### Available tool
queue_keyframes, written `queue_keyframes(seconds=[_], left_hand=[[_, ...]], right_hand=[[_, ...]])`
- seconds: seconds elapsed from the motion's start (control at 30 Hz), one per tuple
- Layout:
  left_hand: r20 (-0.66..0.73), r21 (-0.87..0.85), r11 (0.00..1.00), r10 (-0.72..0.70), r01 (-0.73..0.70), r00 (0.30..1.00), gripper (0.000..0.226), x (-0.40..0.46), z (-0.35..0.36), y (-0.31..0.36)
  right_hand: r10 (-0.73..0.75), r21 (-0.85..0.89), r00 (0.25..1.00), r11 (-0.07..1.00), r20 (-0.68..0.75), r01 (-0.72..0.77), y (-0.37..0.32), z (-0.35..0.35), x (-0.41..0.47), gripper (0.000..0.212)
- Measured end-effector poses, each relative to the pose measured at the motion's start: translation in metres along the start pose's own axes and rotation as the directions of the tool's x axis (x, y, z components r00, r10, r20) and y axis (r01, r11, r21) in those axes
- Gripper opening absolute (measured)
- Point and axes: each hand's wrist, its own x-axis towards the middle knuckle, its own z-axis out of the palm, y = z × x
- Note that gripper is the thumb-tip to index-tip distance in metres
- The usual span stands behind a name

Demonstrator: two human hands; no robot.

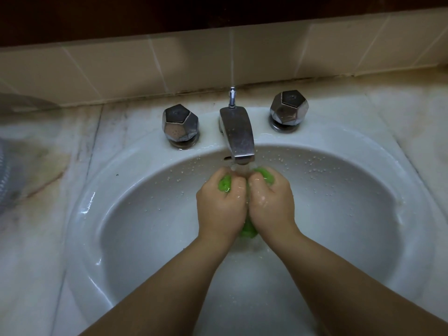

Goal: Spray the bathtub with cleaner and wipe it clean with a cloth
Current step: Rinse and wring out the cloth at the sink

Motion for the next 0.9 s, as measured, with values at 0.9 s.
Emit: queue_keyframes(seconds=[0.9], left_hand=[[0.285,-0.091,0.988,-0.097,0.128,0.954,0.046,0.001,-0.014,0.001]], right_hand=[[0.371,0.408,0.921,0.827,0.122,-0.387,-0.009,-0.02,0.013,0.047]])
